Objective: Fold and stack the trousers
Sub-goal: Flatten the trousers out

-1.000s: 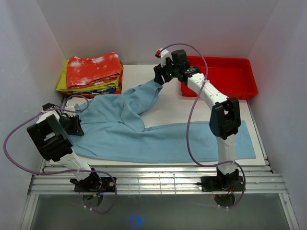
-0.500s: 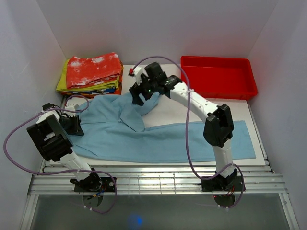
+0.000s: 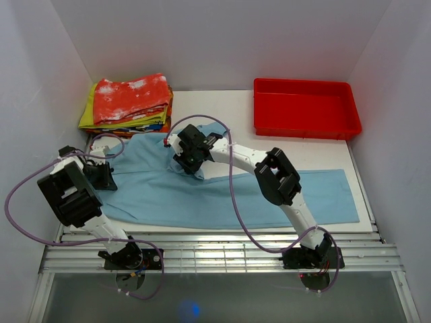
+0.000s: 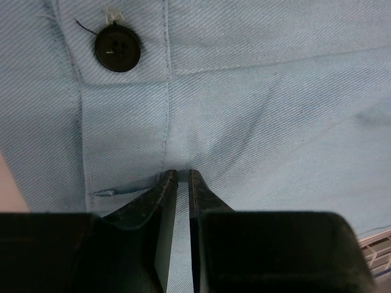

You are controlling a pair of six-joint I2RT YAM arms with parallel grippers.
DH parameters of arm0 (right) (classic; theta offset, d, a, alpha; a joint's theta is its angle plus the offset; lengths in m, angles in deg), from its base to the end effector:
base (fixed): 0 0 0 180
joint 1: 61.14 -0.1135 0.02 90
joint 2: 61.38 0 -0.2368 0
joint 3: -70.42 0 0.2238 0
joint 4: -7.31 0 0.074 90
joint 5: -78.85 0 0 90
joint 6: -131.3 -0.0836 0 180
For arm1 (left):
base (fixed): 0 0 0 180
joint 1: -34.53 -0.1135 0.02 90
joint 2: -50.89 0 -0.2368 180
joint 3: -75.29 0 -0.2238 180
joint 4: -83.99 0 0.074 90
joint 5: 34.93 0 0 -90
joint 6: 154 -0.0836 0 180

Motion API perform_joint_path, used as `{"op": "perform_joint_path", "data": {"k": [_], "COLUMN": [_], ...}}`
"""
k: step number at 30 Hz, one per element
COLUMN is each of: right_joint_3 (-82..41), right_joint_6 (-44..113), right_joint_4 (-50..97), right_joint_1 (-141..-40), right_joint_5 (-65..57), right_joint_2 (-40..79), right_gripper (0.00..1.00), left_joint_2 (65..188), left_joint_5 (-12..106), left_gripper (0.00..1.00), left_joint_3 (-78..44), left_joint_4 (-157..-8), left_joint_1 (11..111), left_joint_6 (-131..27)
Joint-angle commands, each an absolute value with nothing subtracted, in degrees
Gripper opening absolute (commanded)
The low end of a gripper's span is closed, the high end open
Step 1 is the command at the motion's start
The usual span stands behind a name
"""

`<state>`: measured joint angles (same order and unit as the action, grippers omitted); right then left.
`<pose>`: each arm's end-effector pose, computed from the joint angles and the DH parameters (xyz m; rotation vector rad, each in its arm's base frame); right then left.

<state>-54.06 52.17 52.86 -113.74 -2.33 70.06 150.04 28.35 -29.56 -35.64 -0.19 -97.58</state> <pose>0.2900 0.4004 0.1396 -1.3925 2.1252 0.4900 0.2488 0.1267 0.1083 0.0048 2.7626 -0.4667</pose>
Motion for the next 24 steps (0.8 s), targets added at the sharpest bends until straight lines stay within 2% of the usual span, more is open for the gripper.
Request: {"op": "perform_joint_path", "data": {"k": [1,2,5,6,10,16,24], "right_joint_3": [-52.72,-52.19,-48.59,-46.67,-43.41,-36.82,-28.90], "right_joint_6": [54.12,54.48,54.92,54.92,55.36,61.14,78.19], "right_joint_4": [51.51,51.86,52.21,52.30,55.81,63.11,69.09], "right_joint_1": [-112.47,-112.21,-110.10,-109.31,-104.75,-94.03,-72.06], "right_joint_5": [-6.14,-6.31,-6.84,-6.23,-4.56,-4.73,-5.35], "right_joint_2": [65.37,64.31,58.61,55.20,47.53,36.28,26.96], "right_gripper": [0.11,0.08,0.08,0.08,0.08,0.08,0.08], "left_joint_2": [150.11,150.37,151.52,151.69,152.40,153.89,154.95], "left_joint_5": [32.13,32.57,33.36,33.62,35.90,39.60,43.03], "left_gripper": [0.24,0.20,0.15,0.10,0.00,0.00,0.00], "left_joint_3": [-32.55,-32.64,-32.03,-31.94,-31.50,-31.23,-27.90], "left_joint_4": [-36.51,-36.60,-36.78,-36.87,-37.83,-39.68,-40.12], "left_joint_1": [-0.45,-0.45,-0.45,-0.45,-0.45,-0.88,-2.73], "left_joint_6": [-98.71,-98.71,-98.71,-98.63,-98.97,-100.03,-102.75]}}
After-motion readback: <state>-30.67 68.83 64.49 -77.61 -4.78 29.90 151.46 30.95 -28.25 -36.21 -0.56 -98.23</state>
